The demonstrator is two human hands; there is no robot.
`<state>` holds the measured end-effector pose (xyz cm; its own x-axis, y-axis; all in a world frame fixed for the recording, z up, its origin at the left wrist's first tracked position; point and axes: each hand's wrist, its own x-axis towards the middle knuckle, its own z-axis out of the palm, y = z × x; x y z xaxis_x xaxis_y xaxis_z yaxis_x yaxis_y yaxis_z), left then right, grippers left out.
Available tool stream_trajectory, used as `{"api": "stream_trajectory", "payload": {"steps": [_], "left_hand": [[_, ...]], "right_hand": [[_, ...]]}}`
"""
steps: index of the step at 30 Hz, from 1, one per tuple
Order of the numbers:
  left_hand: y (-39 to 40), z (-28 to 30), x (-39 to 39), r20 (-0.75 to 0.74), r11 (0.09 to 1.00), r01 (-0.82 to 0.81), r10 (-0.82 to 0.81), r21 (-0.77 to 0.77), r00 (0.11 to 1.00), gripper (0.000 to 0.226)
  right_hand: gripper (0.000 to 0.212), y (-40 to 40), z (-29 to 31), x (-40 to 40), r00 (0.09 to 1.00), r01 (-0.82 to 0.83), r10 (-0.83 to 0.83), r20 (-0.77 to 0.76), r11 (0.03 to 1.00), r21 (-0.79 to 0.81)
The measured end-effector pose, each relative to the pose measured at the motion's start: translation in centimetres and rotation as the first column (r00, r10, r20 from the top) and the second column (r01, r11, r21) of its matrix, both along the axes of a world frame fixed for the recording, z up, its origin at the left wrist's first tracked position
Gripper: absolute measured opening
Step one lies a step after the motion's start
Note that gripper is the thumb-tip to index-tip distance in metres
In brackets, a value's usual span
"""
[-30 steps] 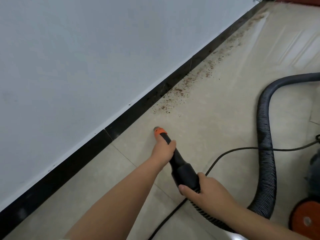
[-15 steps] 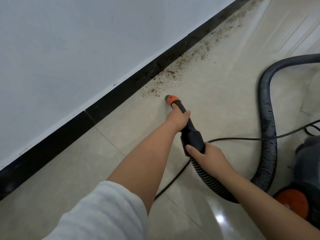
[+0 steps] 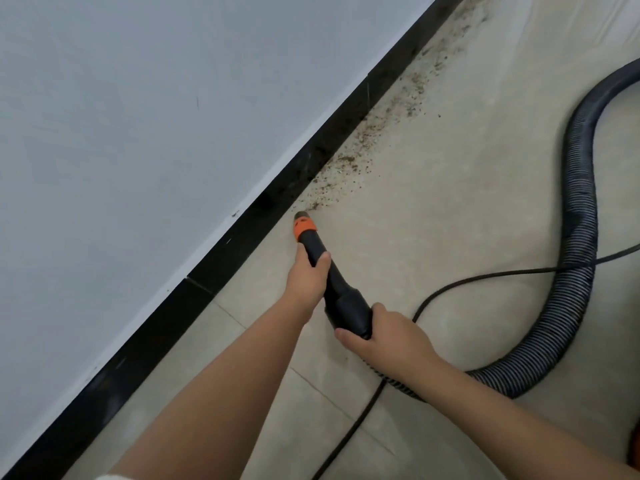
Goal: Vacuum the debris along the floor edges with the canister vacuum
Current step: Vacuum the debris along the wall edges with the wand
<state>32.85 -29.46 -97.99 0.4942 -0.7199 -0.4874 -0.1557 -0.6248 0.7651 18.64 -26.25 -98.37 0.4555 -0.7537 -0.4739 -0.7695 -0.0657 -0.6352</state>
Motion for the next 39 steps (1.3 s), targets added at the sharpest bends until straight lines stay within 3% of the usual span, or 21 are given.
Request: {"api": "stream_trajectory", "payload": {"steps": [6,15,31,39], "left_hand": [[0.8,0.3,1.8,0.04,0.999,-0.047,0.046,0.027,0.998,0.061],[1.9,1.0,2.7,-0.062,0.999,-0.015,0.018,0.051,0.998,0.065],[-4.3,-0.8,5.2,-0.187,0.995,0.075,-0.086,-0.065,0.979,0.061],[-7.6,-0.6,5.8,-0.167,0.989,0.14,-0.148,-0.057,0.975,0.059]], "right_hand": [[0.048,0.1,0.0,3.2,0.999,-0.025,0.025,0.025,1.0,0.019],[0.048,0.9,-0.3,4.7,0.995,-0.066,0.062,-0.075,0.996,-0.052],[0.046,-3.4,-0.4,8.4,0.977,0.112,-0.129,-0.171,0.988,-0.103],[0.044,-6.4,-0.8,9.2,0.976,0.127,-0.147,-0.159,0.984,-0.128]]}}
